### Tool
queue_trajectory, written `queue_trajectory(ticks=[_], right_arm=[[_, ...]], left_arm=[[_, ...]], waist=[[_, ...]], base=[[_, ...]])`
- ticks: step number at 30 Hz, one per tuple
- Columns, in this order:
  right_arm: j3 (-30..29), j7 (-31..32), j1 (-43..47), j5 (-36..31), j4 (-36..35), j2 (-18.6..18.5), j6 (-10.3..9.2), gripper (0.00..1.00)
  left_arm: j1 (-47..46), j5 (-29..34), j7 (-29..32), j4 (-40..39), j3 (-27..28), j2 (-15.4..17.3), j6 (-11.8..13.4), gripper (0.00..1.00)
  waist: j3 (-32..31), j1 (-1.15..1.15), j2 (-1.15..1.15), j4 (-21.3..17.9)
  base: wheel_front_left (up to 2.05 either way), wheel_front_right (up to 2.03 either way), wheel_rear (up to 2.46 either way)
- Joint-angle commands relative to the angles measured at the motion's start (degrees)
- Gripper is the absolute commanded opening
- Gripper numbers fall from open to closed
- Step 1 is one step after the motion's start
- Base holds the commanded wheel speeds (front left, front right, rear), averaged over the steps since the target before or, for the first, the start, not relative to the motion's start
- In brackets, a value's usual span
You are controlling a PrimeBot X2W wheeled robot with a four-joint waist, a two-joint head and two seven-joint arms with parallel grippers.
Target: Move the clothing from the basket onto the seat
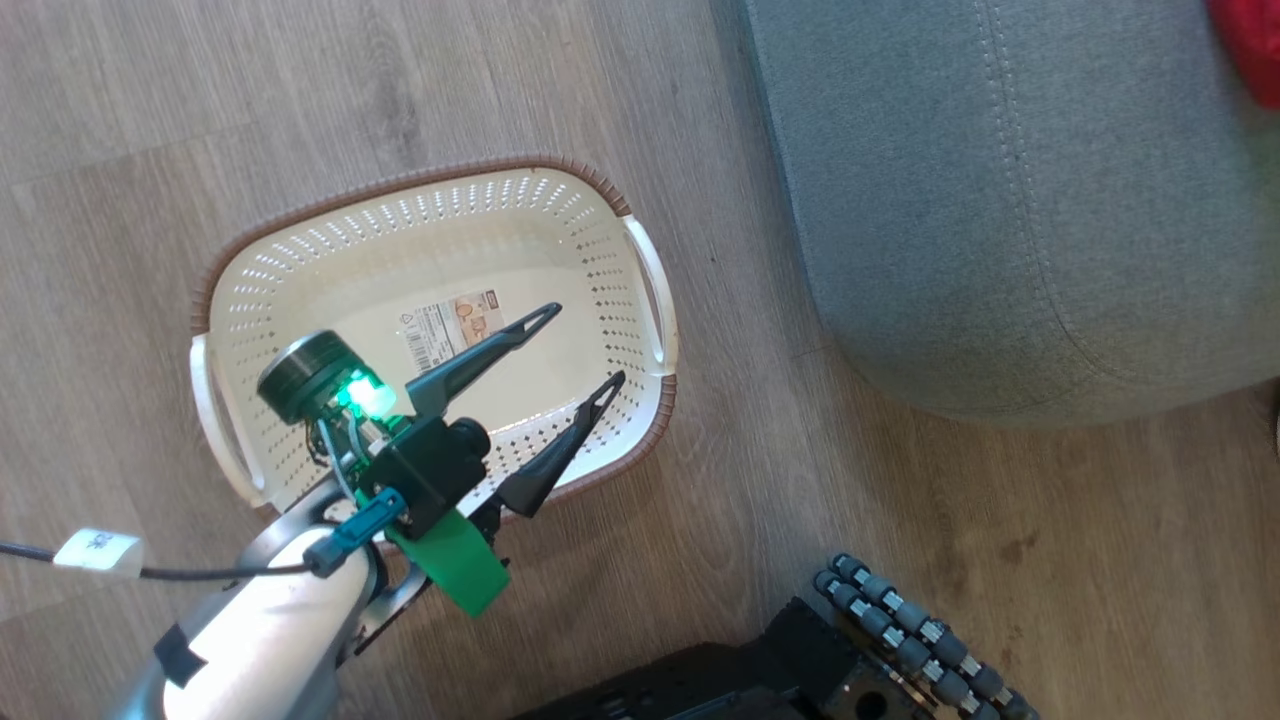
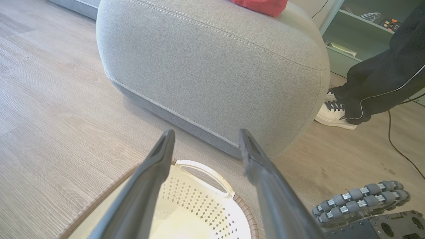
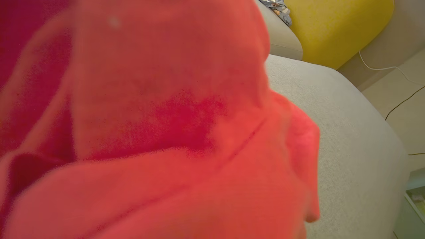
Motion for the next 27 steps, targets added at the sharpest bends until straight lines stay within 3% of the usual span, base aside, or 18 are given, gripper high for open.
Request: queue_trajectory(ticks=[1,6,7,8,9,17,27], right_arm=[[1.12,-0.15,-1.17,-2.04,-0.87,-0.08,-0.01,0.0],[1.24,0.09,-2.32,-4.9,0.19,0.59,-0.01,0.0],[1.02,0.16,-2.39,-5.24,0.36,0.65,-0.01,0.15],[0.92,0.17,-2.4,-5.64,0.49,0.69,-0.01,0.44],[0.82,0.14,-2.39,-6.01,0.59,0.71,-0.01,1.0],[-1.72,0.35,-2.56,-6.12,2.42,0.63,-0.01,1.0],[0.72,2.39,-1.56,-7.87,4.88,0.66,-0.01,1.0]], left_arm=[[-0.62,0.22,-0.29,-1.37,1.31,0.14,-0.07,1.0],[-1.56,0.28,-0.29,-1.27,1.3,-1.15,-0.07,1.0],[-1.6,0.27,-0.29,-1.21,1.24,-1.39,-0.07,1.0],[-1.61,0.26,-0.29,-1.13,1.15,-1.6,-0.07,1.0],[-1.59,0.26,-0.29,-1.02,1.07,-1.78,-0.07,1.0],[-1.05,0.92,-0.29,-0.28,0.9,-2.69,-0.07,1.0],[0.37,1.24,-0.29,0.22,1.21,-5.88,-0.07,1.0]], waist=[[-0.01,0.0,0.0,0.17],[-0.29,0.0,0.0,0.81],[-0.43,0.0,0.0,0.92],[-0.62,0.0,0.0,1.03],[-0.84,0.0,0.0,1.1],[-3.58,0.0,0.0,1.29],[-10.36,0.0,0.0,0.25]], base=[[0.0,0.0,0.0],[0.0,0.0,0.0],[0.0,0.0,0.0],[0.0,0.0,0.0],[0.0,0.0,0.0],[0.0,0.0,0.0],[0.0,0.0,0.0]])
